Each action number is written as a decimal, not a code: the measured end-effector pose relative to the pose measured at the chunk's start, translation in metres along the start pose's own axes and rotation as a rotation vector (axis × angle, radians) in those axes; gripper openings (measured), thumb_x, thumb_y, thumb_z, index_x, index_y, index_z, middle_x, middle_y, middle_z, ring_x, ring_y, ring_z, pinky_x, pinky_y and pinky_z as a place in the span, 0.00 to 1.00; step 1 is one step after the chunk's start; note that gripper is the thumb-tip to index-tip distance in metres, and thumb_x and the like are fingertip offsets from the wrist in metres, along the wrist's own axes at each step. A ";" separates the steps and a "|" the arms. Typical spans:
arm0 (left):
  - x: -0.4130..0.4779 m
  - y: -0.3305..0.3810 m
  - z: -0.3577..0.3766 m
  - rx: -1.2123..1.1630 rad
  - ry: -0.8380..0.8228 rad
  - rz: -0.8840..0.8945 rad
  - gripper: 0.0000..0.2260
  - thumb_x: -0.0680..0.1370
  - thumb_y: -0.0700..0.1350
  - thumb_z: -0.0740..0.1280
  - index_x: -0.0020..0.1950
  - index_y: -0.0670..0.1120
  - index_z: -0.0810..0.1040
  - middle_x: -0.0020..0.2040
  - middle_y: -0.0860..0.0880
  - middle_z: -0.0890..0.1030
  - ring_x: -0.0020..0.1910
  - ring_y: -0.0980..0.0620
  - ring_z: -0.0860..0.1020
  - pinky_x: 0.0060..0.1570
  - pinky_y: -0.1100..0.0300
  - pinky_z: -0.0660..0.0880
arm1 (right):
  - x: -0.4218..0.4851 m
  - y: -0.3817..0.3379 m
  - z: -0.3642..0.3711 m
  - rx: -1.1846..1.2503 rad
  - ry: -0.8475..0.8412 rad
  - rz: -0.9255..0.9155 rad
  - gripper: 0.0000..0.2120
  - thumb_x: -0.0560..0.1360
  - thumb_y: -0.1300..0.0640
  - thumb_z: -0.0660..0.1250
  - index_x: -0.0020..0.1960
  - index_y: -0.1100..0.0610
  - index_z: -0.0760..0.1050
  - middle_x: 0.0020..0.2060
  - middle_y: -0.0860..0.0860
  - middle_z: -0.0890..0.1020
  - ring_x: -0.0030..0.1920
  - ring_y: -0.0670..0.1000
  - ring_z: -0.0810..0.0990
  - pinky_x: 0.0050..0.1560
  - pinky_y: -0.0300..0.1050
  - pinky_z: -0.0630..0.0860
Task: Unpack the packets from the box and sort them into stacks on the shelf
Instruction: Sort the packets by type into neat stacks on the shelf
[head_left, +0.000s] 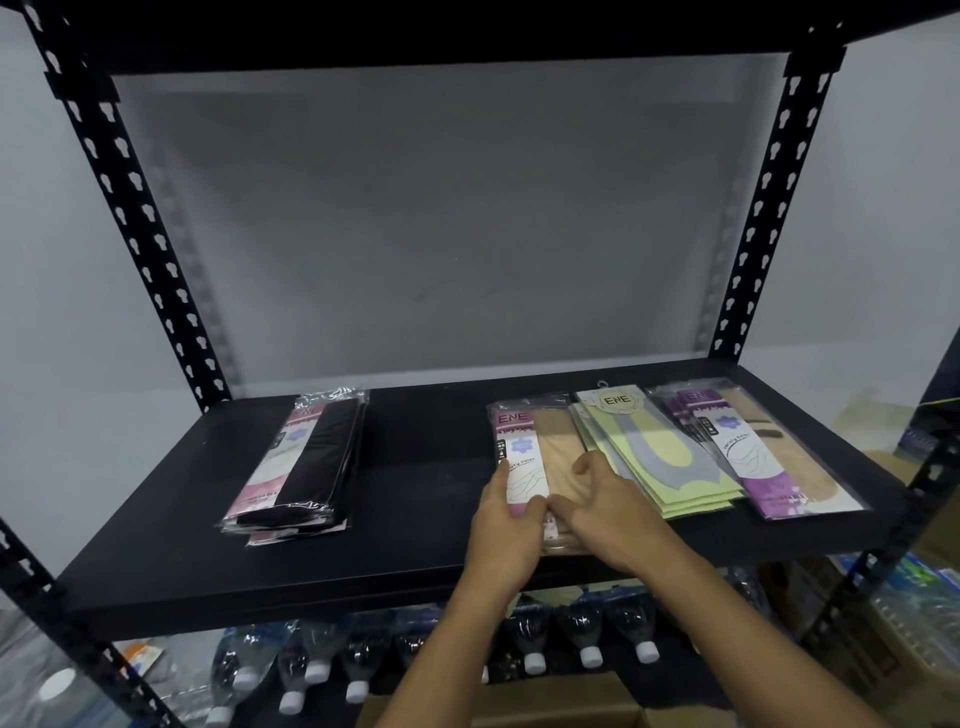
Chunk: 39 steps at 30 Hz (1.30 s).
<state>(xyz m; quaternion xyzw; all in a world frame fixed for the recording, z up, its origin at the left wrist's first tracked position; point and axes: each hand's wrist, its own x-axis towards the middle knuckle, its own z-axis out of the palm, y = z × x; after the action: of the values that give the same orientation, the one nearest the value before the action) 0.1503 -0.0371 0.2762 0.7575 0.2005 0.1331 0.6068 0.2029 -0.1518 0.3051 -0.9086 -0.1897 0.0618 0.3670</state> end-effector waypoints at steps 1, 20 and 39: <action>0.000 0.000 0.001 -0.001 0.005 0.001 0.27 0.79 0.43 0.64 0.77 0.52 0.60 0.67 0.50 0.73 0.60 0.53 0.77 0.60 0.58 0.75 | -0.001 0.000 0.000 0.010 0.005 -0.014 0.19 0.74 0.46 0.65 0.60 0.51 0.64 0.47 0.51 0.77 0.35 0.43 0.73 0.30 0.38 0.63; 0.001 0.001 0.000 0.025 0.048 0.019 0.19 0.80 0.41 0.59 0.71 0.50 0.67 0.49 0.56 0.80 0.43 0.56 0.80 0.39 0.66 0.75 | -0.001 0.007 0.013 0.189 0.065 -0.042 0.19 0.75 0.48 0.66 0.63 0.51 0.65 0.48 0.52 0.78 0.36 0.45 0.73 0.33 0.36 0.65; 0.025 -0.017 -0.066 0.054 0.181 0.027 0.21 0.78 0.42 0.61 0.72 0.49 0.70 0.49 0.51 0.84 0.45 0.52 0.82 0.47 0.57 0.79 | 0.021 -0.043 0.061 0.174 0.020 -0.109 0.23 0.75 0.47 0.65 0.67 0.54 0.65 0.58 0.55 0.76 0.46 0.50 0.78 0.36 0.37 0.68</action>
<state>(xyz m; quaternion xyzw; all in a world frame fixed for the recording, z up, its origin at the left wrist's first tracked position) 0.1409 0.0345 0.2733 0.7611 0.2478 0.2039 0.5637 0.1944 -0.0757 0.2915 -0.8622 -0.2292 0.0488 0.4492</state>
